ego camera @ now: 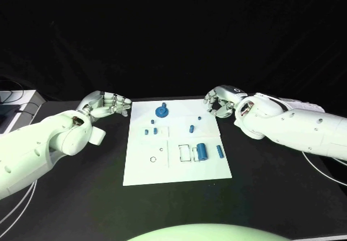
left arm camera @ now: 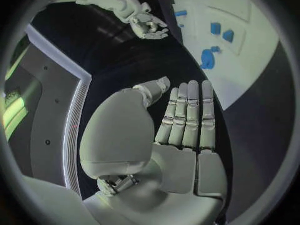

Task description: Assemble the parts on the task board

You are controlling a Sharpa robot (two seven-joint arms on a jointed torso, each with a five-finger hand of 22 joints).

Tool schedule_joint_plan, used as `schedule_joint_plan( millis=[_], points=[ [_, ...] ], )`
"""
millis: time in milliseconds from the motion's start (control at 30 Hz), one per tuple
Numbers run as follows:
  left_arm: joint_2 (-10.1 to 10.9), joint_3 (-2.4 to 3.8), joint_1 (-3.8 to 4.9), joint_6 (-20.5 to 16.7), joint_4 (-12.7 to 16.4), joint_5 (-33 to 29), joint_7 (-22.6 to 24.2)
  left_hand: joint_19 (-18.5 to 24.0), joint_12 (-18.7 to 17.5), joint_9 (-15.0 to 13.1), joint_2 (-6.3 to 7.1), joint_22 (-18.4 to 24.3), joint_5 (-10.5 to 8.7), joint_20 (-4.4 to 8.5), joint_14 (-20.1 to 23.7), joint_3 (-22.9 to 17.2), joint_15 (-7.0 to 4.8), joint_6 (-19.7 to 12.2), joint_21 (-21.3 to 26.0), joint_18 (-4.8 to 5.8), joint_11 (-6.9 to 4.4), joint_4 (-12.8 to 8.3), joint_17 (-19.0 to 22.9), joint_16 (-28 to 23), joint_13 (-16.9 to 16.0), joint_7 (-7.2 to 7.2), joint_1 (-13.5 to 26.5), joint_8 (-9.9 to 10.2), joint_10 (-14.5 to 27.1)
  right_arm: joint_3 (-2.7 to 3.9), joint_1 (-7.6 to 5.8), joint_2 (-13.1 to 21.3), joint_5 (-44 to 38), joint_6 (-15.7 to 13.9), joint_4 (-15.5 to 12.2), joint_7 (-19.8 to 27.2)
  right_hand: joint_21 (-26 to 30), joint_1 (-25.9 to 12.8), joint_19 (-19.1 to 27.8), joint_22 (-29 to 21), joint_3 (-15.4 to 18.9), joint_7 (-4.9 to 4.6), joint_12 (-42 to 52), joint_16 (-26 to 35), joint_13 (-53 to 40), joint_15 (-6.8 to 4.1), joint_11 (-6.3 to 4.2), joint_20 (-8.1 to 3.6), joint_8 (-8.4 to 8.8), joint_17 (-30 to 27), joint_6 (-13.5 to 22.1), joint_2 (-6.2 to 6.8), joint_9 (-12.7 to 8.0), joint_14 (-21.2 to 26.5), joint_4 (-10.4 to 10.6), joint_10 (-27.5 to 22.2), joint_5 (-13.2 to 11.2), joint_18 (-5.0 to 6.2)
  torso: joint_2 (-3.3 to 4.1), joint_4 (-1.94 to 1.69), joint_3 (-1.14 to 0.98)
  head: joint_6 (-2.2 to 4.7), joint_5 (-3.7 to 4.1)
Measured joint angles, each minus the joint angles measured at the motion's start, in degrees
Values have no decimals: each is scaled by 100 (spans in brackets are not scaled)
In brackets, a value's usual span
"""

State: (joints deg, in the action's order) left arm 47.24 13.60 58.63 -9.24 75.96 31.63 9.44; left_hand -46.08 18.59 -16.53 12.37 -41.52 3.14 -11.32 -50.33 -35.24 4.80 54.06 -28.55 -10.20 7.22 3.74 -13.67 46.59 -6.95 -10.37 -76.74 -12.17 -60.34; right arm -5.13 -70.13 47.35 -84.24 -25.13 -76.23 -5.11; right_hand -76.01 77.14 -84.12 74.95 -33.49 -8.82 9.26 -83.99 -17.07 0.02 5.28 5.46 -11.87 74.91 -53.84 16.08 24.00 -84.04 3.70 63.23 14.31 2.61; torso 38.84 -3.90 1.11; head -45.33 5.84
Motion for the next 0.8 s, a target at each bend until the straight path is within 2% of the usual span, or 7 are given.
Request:
schedule_joint_plan(
  millis=[67, 167, 300, 400, 500, 633, 800],
  points=[
    [158, 142, -162, 94, 261, -347, 114, -22, -364, -14, 0, 395, 0, -100, -143, 22, 41, -42, 491, 0, 38, 55, 146, -675, 178, -35, 0, -1, -157, 0, 10, -102, -260, 67, 109, -52, 56, 0, 12, 0, 7, -1, -69, 0, 72, 0, -5, 12, 4, 0, -1, 0, -4, 0, -7, -44, 0, 0, -8, -1, 7, 1, 42],
    [330, 339, -401, 233, 564, -729, 272, -92, -763, -17, 26, 795, 0, -171, -195, 56, 96, -72, 971, 0, 86, 89, 217, -1356, 303, -29, -26, -27, -225, -3, 41, -263, -545, 151, 256, -115, 120, 0, 22, 0, 39, -1, -137, 0, 154, 0, 2, 22, 36, 0, -2, 0, -12, 0, -7, -53, 0, 0, -13, -2, 14, 7, 89],
    [438, 467, -553, 384, 825, -1053, 438, -133, -1027, -17, 31, 1077, 0, -212, -242, 61, 144, -72, 1291, 0, 114, 94, 217, -1768, 313, -29, -31, -28, -258, -6, 87, -439, -775, 247, 409, -165, 151, 0, 22, 0, 62, -16, -220, 34, 252, 36, 26, 22, 36, 0, -24, 0, -18, 5, 2, -93, -23, 0, -19, -9, 20, 9, 135],
    [502, 522, -618, 459, 950, -1213, 539, -156, -1126, -17, 31, 1201, 0, -234, -262, 61, 165, -93, 1414, 1, 108, 94, 205, -1938, 313, -50, -31, -28, -306, -7, 124, -551, -877, 319, 510, -190, 151, 0, 1, -1, 70, -24, -276, 67, 332, 41, 47, 42, 59, 0, -40, 0, -21, 0, 9, -117, -23, 0, -19, -22, 30, 9, 147],
    [542, 543, -663, 506, 1015, -1317, 615, -172, -1147, -16, 12, 1246, 0, -251, -283, 61, 185, -93, 1434, 1, 108, 94, 195, -1991, 313, -50, -50, -28, -306, -10, 148, -646, -951, 401, 590, -208, 188, 0, 2, -1, 102, -3, -352, 115, 442, 41, 34, 42, 59, 0, -105, 0, -34, 0, 42, -145, -23, 0, -15, -35, 36, 2, 146],
    [569, 561, -685, 535, 1058, -1410, 685, -187, -1184, -15, 6, 1284, 0, -260, -302, 61, 166, -93, 1474, 0, 128, 94, 189, -2037, 313, -50, -56, -28, -326, -14, 172, -740, -1015, 520, 698, -233, 233, 0, 2, -1, 150, 0, -431, 174, 583, 41, 15, 42, 71, -12, -163, 0, -58, 0, 90, -166, -45, 0, -10, -54, 52, -8, 148],
    [589, 569, -696, 545, 1091, -1484, 736, -214, -1217, -10, 29, 1315, 0, -250, -302, 61, 166, -93, 1514, 0, 128, 94, 180, -2090, 312, -50, -79, -28, -326, -4, 190, -817, -1057, 620, 797, -244, 297, -23, 2, -2, 204, -23, -497, 200, 702, 41, 55, 41, 82, -70, -242, -24, -80, 0, 112, -206, -42, 0, -3, -54, 56, -13, 145]
  ],
)
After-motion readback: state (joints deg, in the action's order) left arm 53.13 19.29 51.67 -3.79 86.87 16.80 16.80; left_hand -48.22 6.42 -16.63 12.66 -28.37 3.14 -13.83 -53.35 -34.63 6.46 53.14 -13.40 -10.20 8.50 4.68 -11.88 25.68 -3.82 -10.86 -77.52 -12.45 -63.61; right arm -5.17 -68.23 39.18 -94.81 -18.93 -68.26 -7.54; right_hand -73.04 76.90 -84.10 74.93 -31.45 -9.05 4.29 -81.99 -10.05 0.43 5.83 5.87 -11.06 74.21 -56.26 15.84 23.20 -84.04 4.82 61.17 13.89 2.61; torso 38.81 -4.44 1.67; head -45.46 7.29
